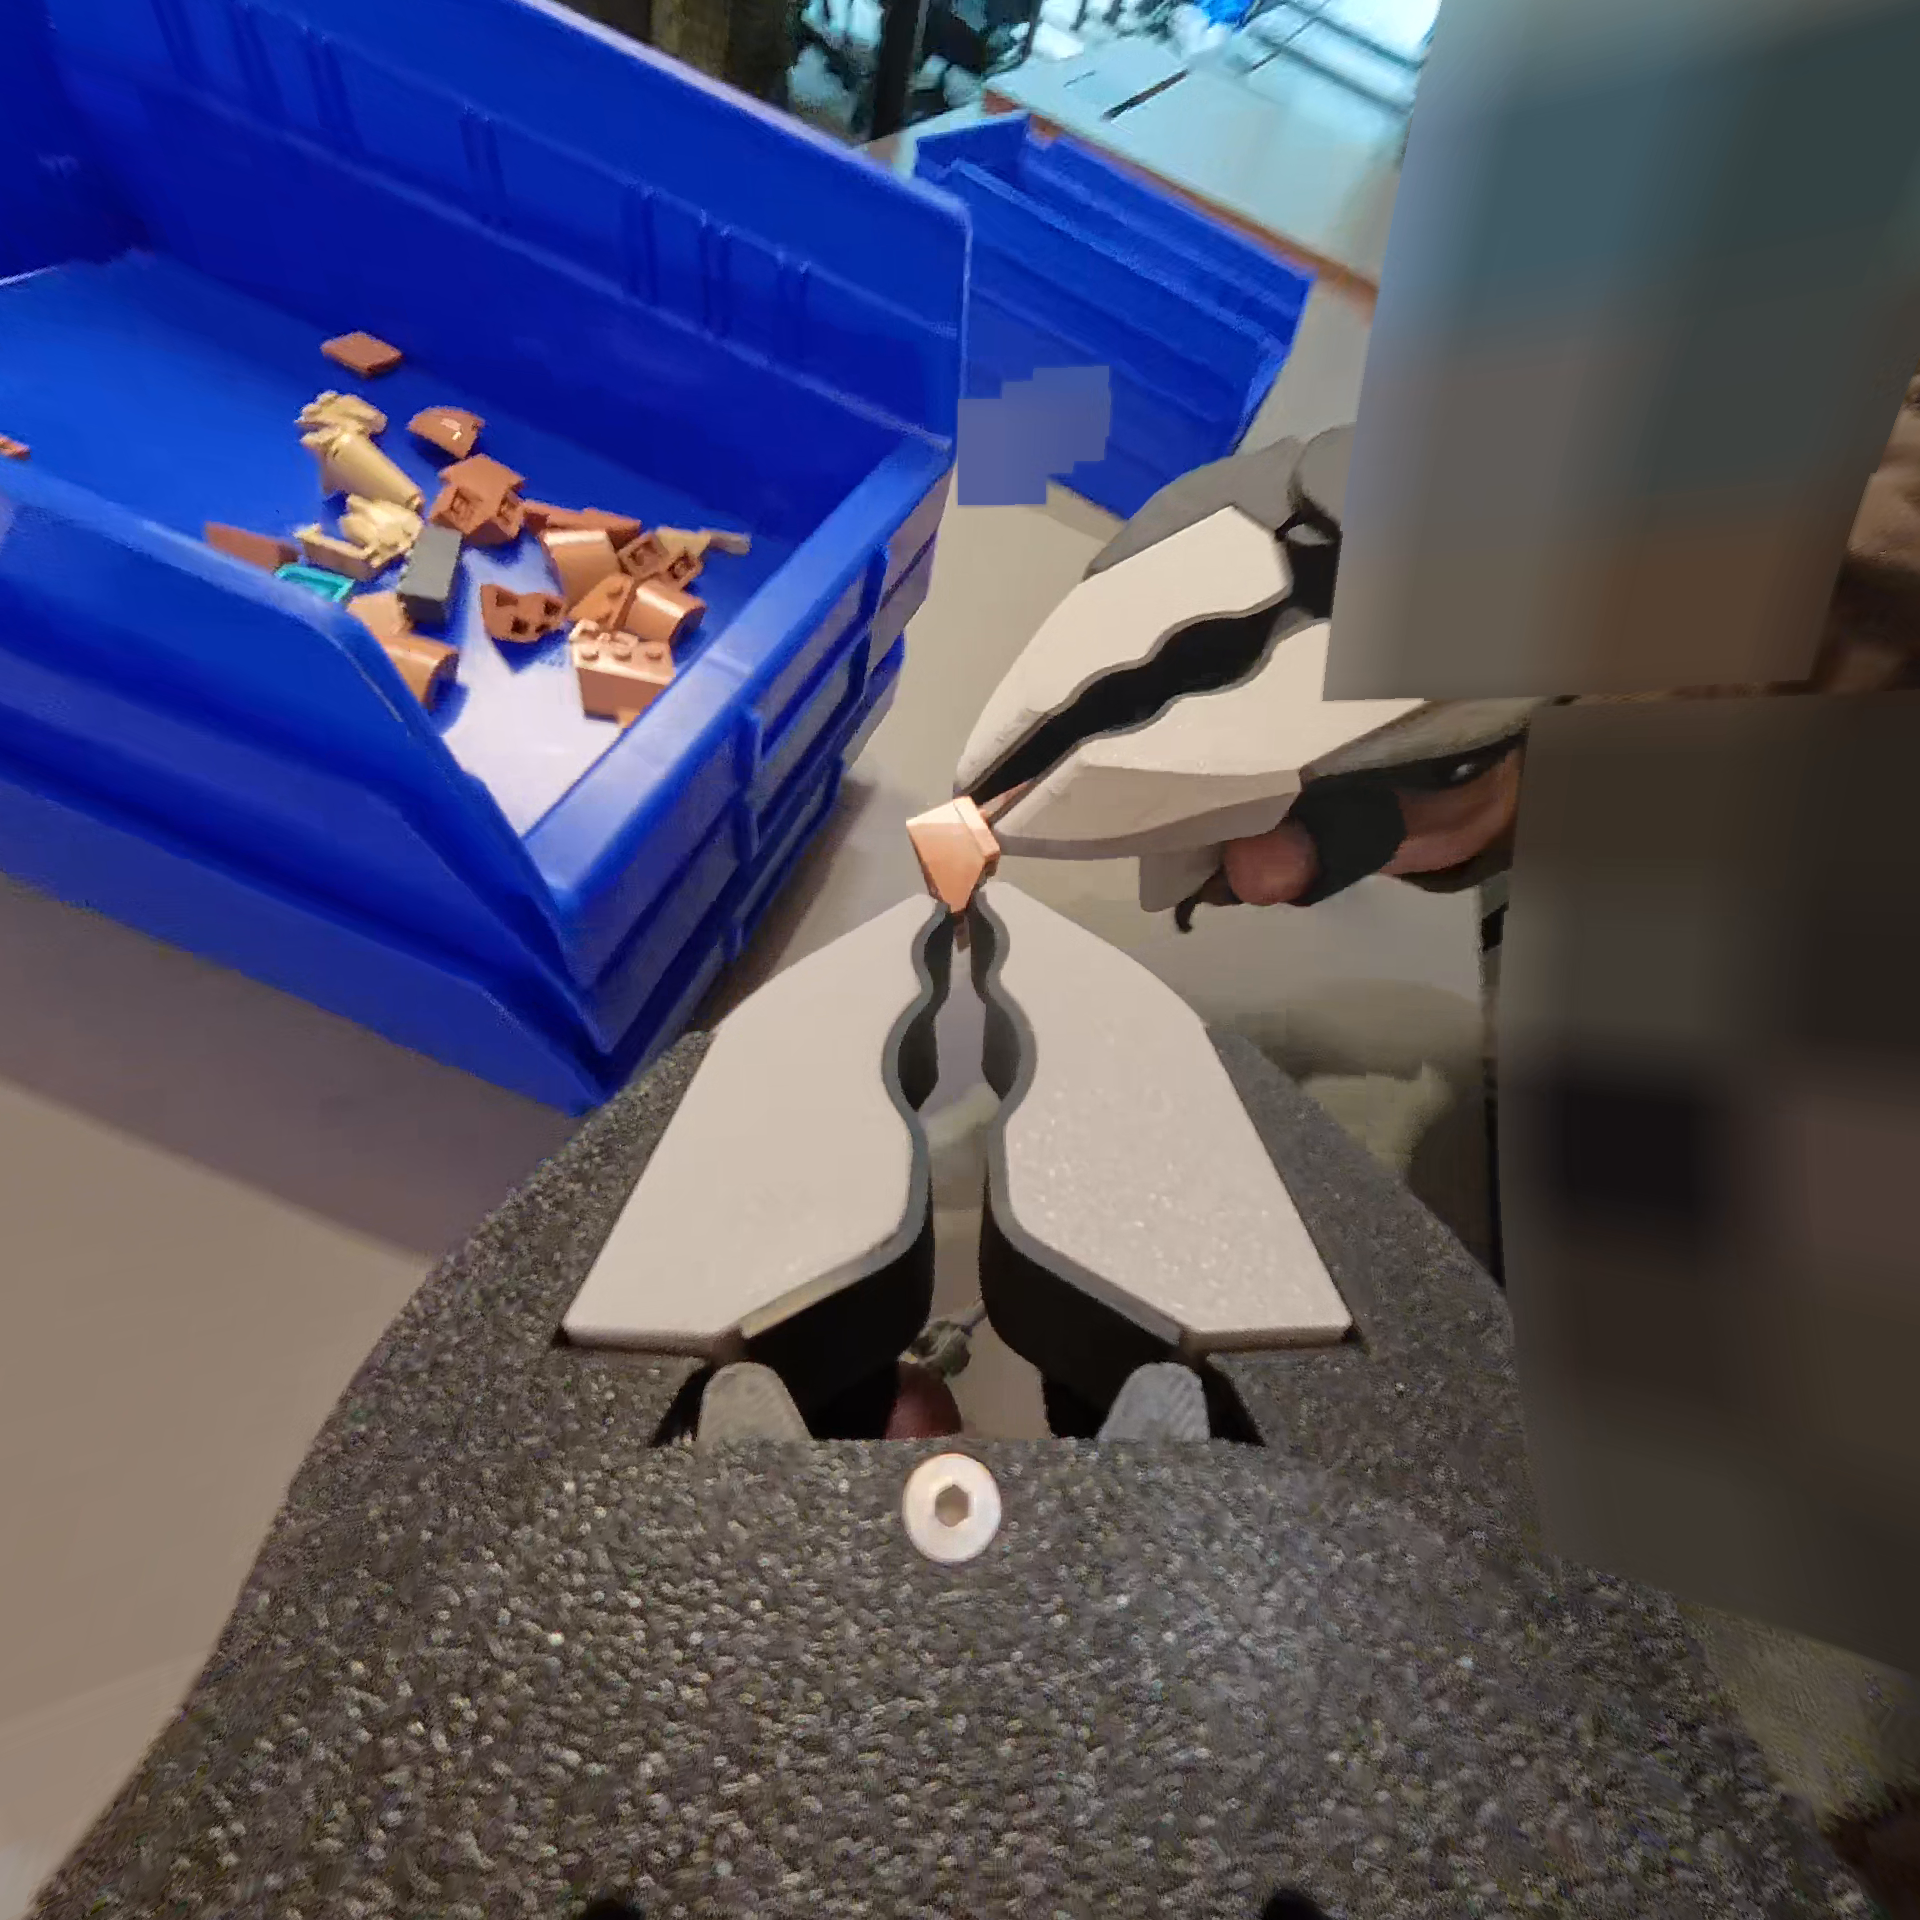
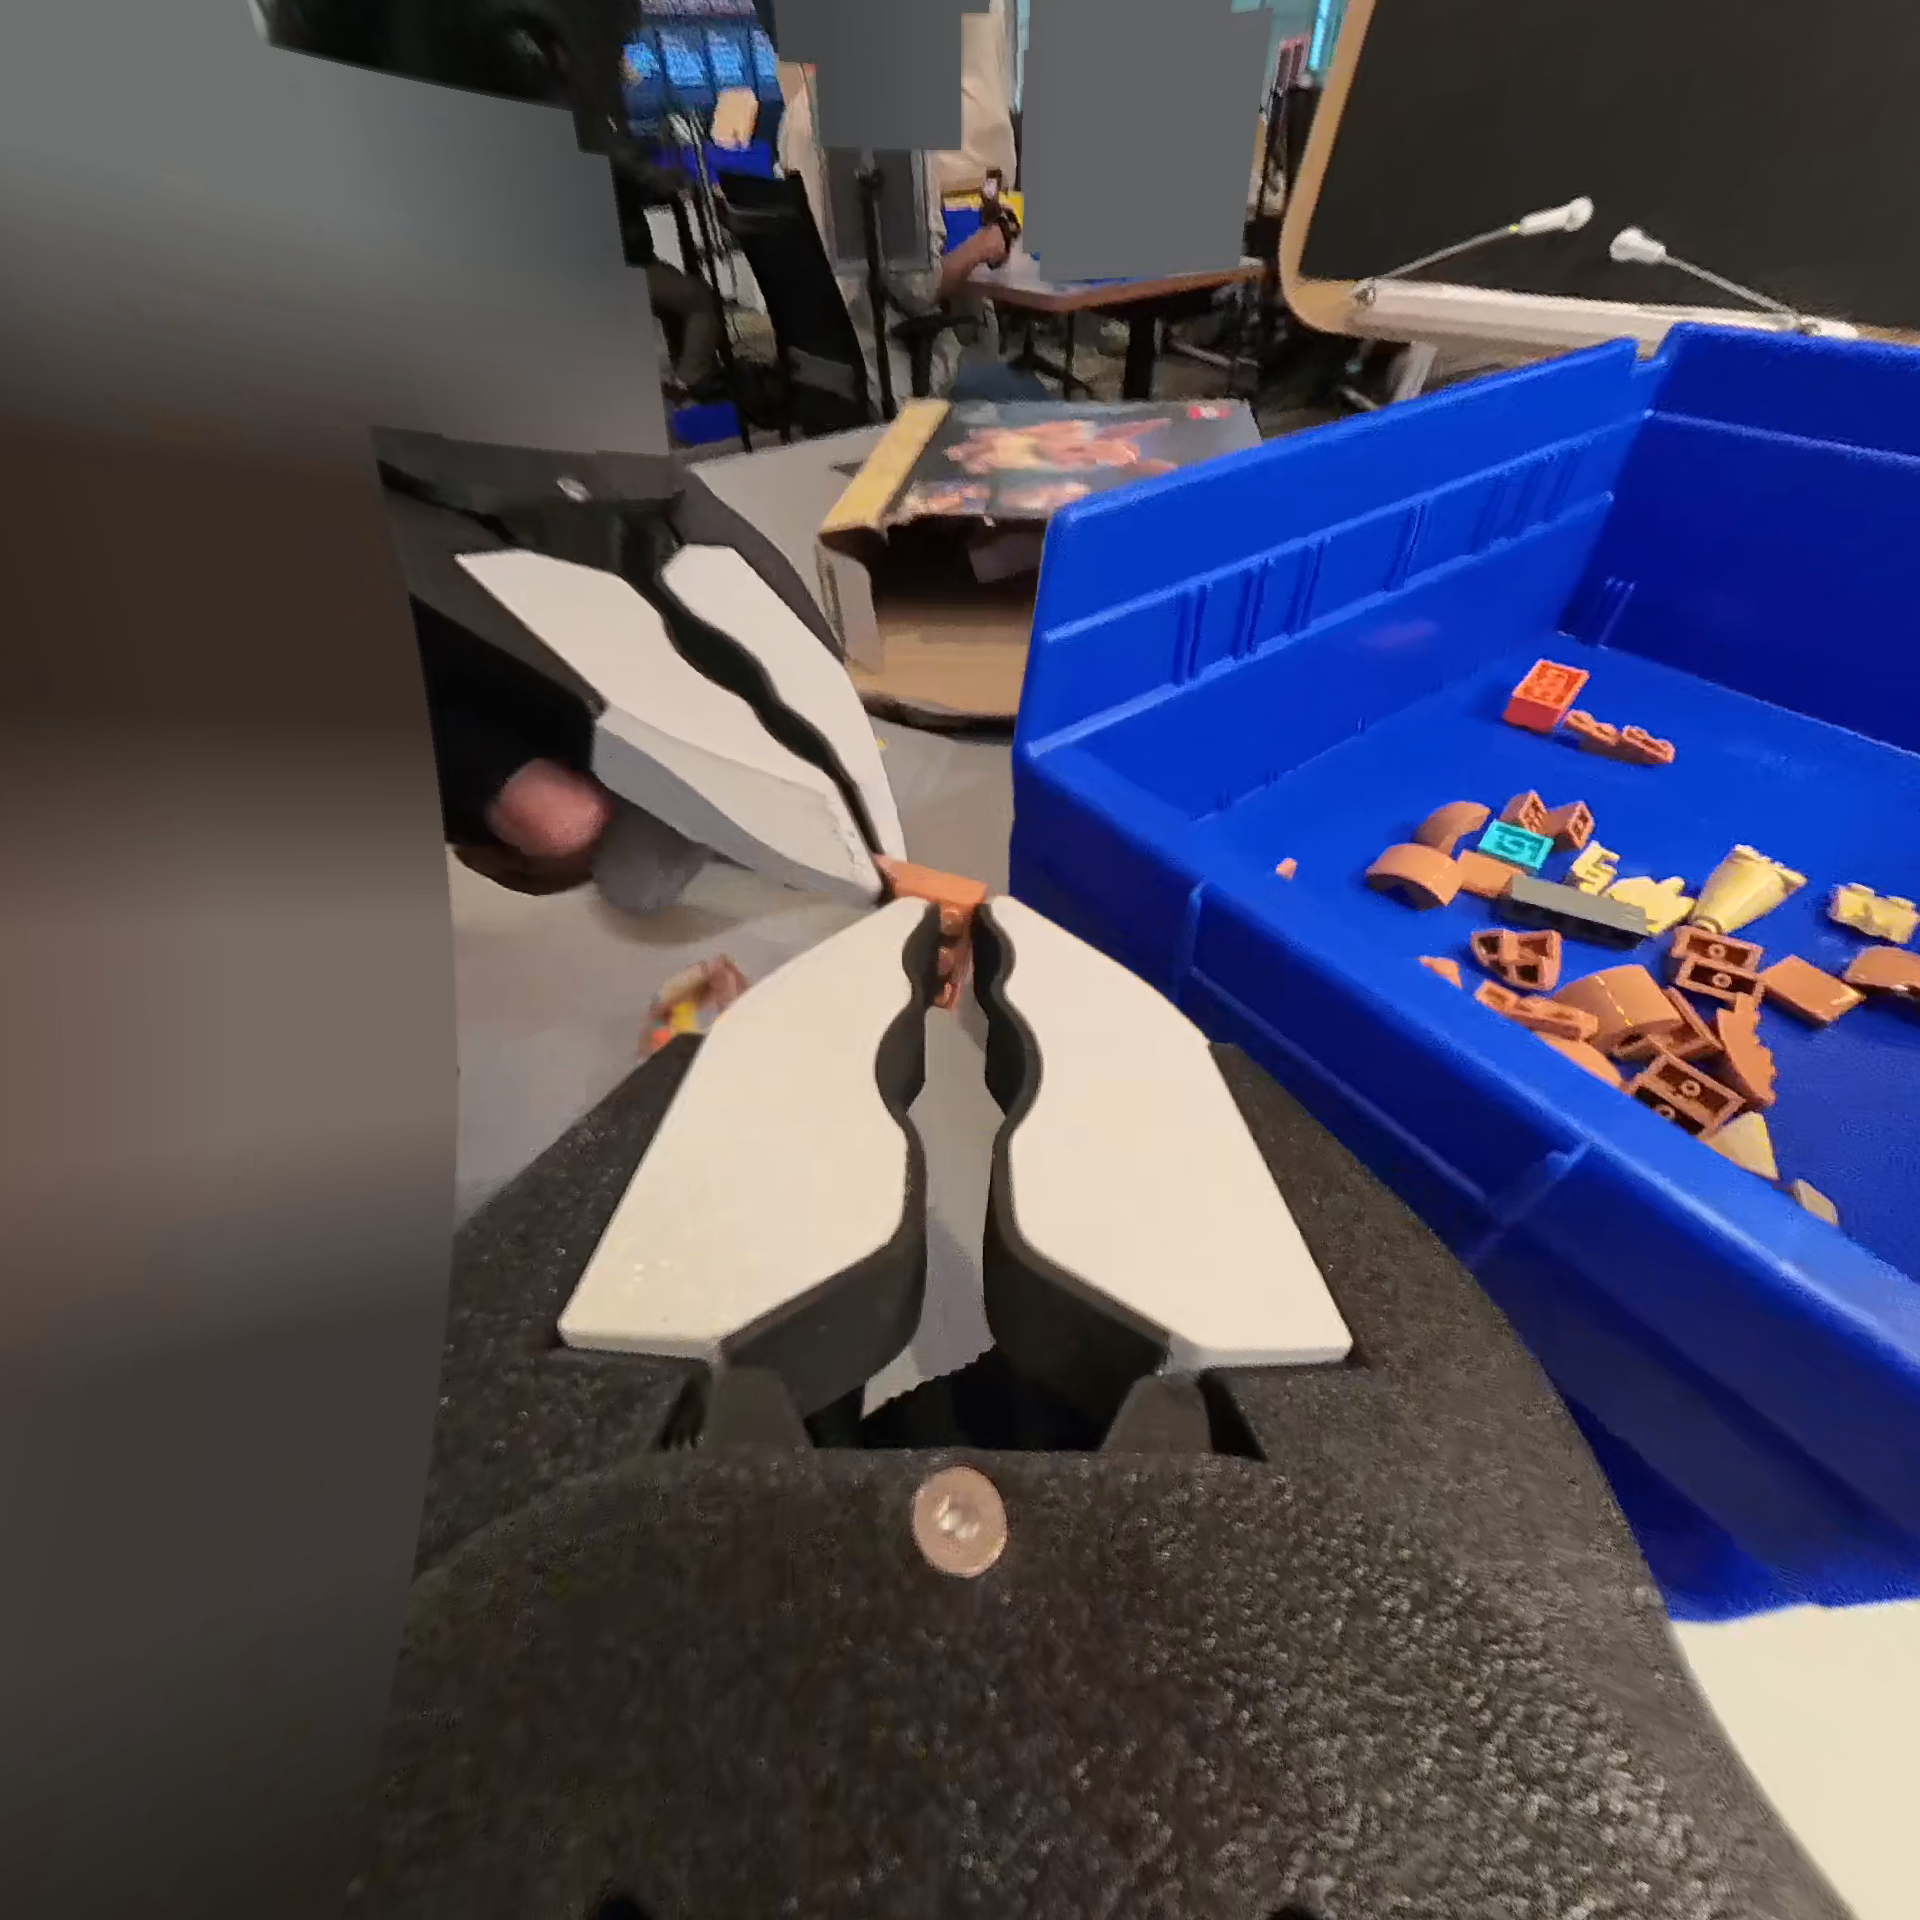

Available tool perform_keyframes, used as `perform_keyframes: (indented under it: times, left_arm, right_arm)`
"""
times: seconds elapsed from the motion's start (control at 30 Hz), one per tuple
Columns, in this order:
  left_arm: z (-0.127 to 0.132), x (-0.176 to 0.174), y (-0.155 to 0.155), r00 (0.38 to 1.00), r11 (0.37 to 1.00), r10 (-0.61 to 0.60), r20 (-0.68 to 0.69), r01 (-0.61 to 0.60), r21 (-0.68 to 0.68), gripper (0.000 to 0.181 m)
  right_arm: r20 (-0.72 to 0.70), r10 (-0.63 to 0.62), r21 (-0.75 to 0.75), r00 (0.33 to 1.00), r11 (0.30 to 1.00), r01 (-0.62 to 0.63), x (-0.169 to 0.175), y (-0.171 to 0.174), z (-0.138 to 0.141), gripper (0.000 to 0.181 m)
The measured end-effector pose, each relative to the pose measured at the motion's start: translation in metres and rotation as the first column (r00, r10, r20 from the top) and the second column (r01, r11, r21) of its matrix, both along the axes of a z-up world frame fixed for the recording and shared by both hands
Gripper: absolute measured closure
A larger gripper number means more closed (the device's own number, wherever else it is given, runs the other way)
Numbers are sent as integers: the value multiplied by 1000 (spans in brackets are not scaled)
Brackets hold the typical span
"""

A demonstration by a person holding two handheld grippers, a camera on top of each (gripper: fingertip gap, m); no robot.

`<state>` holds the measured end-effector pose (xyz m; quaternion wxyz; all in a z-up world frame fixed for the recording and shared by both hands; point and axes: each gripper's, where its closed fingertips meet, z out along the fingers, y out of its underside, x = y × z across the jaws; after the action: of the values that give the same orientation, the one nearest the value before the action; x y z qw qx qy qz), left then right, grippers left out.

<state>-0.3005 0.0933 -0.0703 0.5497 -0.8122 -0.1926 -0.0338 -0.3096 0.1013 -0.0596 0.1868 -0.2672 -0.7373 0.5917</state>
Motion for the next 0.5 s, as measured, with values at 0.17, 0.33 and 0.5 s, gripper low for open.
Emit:
perform_keyframes:
  times: [0.17,0.33,0.5]
  left_arm:
    - [-14,3,-4,990,988,141,-19,-142,-54,177]
    - [-21,-2,-17,966,962,257,-26,-258,-87,181]
    - [-16,3,-9,978,976,204,-52,-207,-65,181]
  right_arm:
    - [-62,-29,134,998,990,37,3,-4,-13,175]
    - [-90,148,149,985,980,-134,34,-21,-1,181]
    - [-60,91,172,994,982,-79,35,-17,-12,181]
